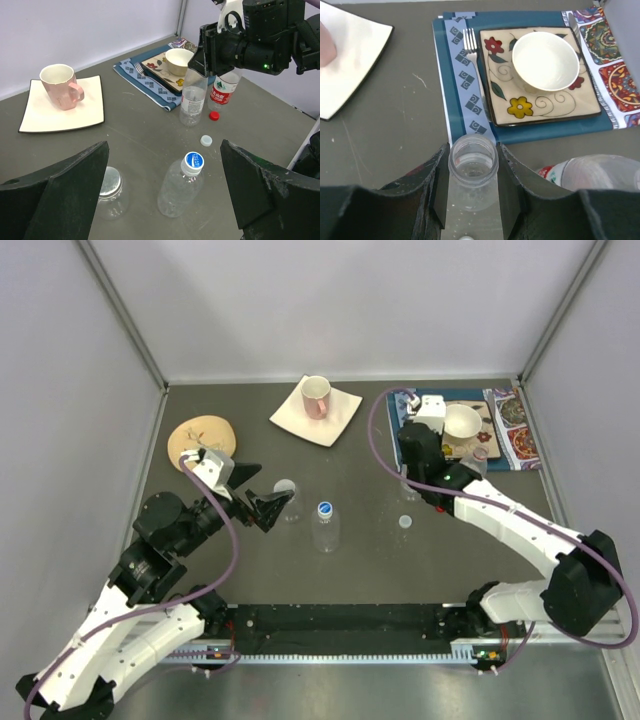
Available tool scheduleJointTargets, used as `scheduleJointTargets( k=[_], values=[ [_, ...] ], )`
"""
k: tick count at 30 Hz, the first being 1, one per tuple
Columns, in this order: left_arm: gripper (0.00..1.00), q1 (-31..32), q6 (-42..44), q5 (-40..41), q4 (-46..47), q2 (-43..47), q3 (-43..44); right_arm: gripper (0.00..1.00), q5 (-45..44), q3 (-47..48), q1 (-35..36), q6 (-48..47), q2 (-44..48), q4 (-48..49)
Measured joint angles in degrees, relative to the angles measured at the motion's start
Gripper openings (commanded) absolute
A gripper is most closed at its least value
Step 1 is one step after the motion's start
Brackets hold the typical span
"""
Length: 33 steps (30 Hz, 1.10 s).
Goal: Unscrew the bottle caps
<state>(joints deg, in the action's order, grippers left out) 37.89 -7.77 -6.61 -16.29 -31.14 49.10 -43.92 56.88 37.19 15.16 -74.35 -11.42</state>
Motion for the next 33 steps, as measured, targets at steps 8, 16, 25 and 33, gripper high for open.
scheduleJointTargets(
  k=[8, 16, 25, 33],
  values=[
    [0.99, 0.0, -0.1, -0.6, 0.0, -0.5, 0.0, 0.00, -1.5, -4.1, -0.3, 0.8, 0.7, 7.9],
    [0.99, 0.0, -0.4, -1.3, 0.1, -1.4, -0.2, 0.16, -1.0, -4.4, -0.3, 1.2, 1.0, 8.2],
    [0.99, 0.0, -0.8, -1.6, 0.4, -2.3, -0.2, 0.27, 1.3, -4.3, -0.3, 1.6, 2.9, 4.7],
    [0.99, 0.0, -1.1, -2.0, 0.4, -2.3, -0.2, 0.40, 2.9, -4.3, -0.4, 2.2, 4.0, 2.8]
  ],
)
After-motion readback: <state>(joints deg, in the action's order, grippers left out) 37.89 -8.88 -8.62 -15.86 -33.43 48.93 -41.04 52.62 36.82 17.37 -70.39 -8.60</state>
